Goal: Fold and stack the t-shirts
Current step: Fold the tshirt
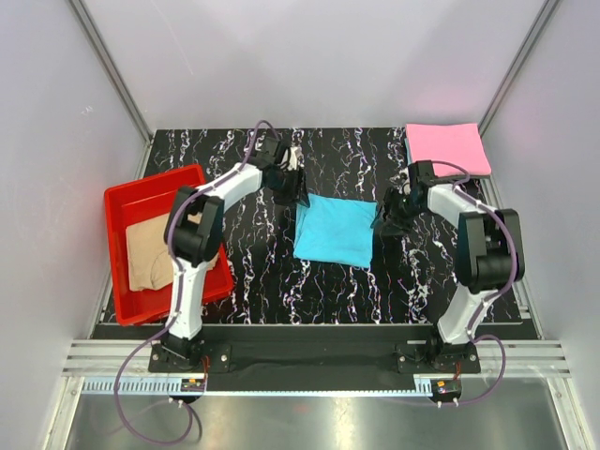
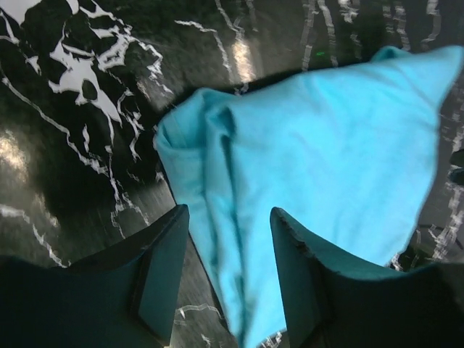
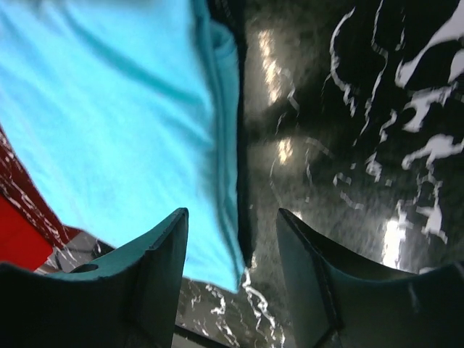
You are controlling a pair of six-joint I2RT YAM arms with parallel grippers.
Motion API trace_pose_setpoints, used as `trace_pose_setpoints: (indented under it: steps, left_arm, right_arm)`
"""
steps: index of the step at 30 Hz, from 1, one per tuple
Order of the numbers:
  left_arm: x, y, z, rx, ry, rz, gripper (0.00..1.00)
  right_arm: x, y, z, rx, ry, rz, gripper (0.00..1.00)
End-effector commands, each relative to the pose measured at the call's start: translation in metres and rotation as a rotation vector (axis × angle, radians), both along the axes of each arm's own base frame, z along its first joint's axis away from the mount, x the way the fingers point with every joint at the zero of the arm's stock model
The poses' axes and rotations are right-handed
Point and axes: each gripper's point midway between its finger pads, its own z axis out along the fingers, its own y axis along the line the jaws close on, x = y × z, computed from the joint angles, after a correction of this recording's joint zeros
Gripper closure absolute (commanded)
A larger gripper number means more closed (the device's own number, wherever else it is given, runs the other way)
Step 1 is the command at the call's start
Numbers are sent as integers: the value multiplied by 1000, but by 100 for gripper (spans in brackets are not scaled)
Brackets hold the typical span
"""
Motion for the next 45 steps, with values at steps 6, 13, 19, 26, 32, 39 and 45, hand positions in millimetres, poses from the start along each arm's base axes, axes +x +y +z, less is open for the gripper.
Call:
trace_pose_setpoints:
  steps: [6,13,19,26,32,39,45]
  left_arm:
    - [18,-9,-9,3,8,-43,43]
    - [18,-11,-23,2,32,-31,36]
    - [16,-28,-23,-103,36,-68,50]
    - [11,-51,5,-290,20,-142,76]
    - [19,-40,3,-385,54,-97,100]
    - [21,-34,-19,-465,147,-59,100]
    - [20,-33,-32,-506,212,-49,100]
  right_arm:
    - [35,3,-6,39,-76,29,40]
    - [38,2,-10,29,-70,31,40]
    - [45,3,-15,39,-70,15,40]
    - [55,7,-21,90,-80,17,40]
    - [58,1,-32,108,-56,-10,40]
    - [54,-8,-39,107,-46,-23,48]
    - [55,-12,-41,122,-46,-39,53]
